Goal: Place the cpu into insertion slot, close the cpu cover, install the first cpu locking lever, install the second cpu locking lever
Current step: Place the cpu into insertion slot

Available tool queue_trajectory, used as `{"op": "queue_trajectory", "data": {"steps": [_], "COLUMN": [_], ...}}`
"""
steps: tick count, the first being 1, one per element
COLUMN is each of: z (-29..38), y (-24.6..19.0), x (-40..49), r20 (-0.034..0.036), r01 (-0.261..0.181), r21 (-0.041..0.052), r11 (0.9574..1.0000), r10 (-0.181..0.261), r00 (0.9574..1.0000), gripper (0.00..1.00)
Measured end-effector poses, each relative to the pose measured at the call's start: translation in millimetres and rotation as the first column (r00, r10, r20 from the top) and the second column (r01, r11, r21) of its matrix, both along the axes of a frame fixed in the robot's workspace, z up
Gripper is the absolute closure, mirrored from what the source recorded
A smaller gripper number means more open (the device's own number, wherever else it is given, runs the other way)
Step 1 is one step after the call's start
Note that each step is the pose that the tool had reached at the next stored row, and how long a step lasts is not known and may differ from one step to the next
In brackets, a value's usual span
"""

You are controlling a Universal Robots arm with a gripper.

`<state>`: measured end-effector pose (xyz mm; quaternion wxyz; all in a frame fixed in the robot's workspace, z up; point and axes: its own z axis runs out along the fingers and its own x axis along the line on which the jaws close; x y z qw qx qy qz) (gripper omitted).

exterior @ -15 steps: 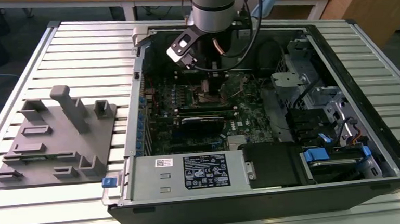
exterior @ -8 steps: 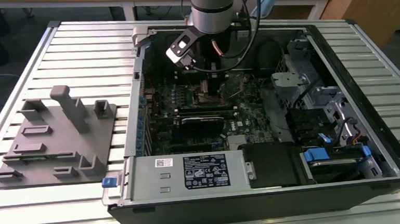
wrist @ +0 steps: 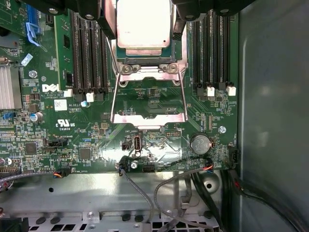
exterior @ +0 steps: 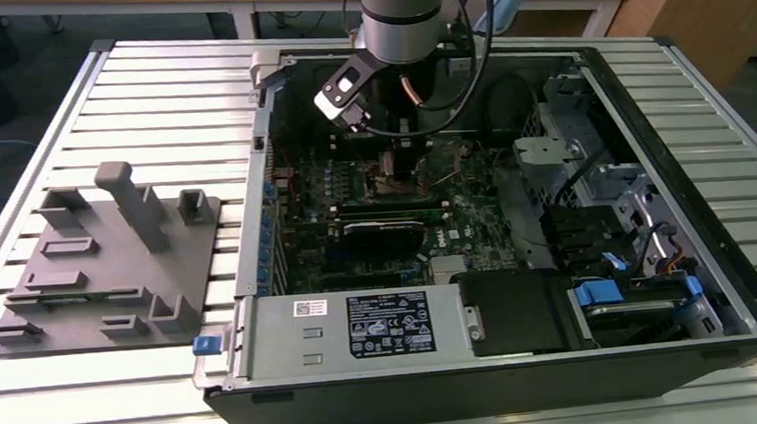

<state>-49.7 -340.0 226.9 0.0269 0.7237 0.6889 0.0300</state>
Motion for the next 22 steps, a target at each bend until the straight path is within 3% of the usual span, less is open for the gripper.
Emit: {"op": "queue_trajectory", "data": {"steps": [22], "z": [-3.2], "y": [0.0], "x": [0.0], "r20": [-0.0001], "r01": [-0.005], "r21": [-0.0002], "r11": [1.0], "r10": [0.005], "r00": [1.0], "gripper": [0.46]}}
